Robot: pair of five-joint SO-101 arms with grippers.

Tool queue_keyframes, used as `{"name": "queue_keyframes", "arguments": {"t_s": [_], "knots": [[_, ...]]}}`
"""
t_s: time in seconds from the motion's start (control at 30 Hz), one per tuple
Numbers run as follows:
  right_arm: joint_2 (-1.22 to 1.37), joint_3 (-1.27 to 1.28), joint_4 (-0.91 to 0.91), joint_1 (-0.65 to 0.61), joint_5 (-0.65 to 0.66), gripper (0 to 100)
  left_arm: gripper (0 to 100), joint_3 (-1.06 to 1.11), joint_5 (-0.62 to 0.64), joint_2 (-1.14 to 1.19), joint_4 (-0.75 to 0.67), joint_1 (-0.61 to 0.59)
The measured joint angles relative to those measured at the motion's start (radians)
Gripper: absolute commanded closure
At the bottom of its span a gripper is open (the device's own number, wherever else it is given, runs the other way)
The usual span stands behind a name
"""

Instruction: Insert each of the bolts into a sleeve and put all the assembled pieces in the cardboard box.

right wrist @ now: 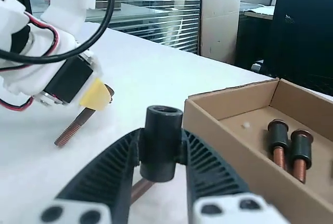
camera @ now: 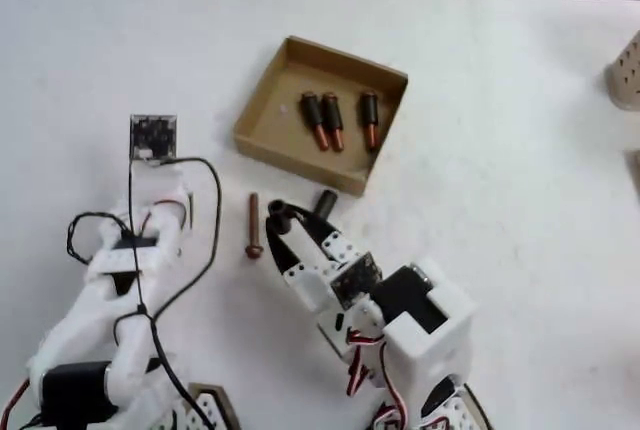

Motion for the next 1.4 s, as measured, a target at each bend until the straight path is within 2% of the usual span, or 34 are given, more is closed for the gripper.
{"name": "queue_keyframes", "arguments": {"t_s": [0.37,0.57,0.67,0.8,1.0,1.1,1.3,1.4], "knots": [[0.000,0.000,0.000,0.000,0.000,98.2,97,0.000,-0.005,0.000,0.000,0.012],[0.000,0.000,0.000,0.000,0.000,98.2,98,0.000,-0.006,0.000,0.000,0.107],[0.000,0.000,0.000,0.000,0.000,98.2,98,0.002,-0.060,0.000,-0.023,0.146],[0.000,0.000,0.000,0.000,0.000,98.2,98,0.071,-0.057,0.000,-0.213,0.167],[0.000,0.000,0.000,0.000,0.000,98.2,98,0.219,0.034,0.000,-0.657,0.203],[0.000,0.000,0.000,0.000,0.000,98.2,98,0.226,0.103,0.000,-0.738,0.235],[0.000,0.000,0.000,0.000,0.000,98.2,98,0.226,0.324,0.000,-0.870,0.236],[0.000,0.000,0.000,0.000,0.000,98.2,98,0.226,0.368,0.000,-0.933,0.239]]}}
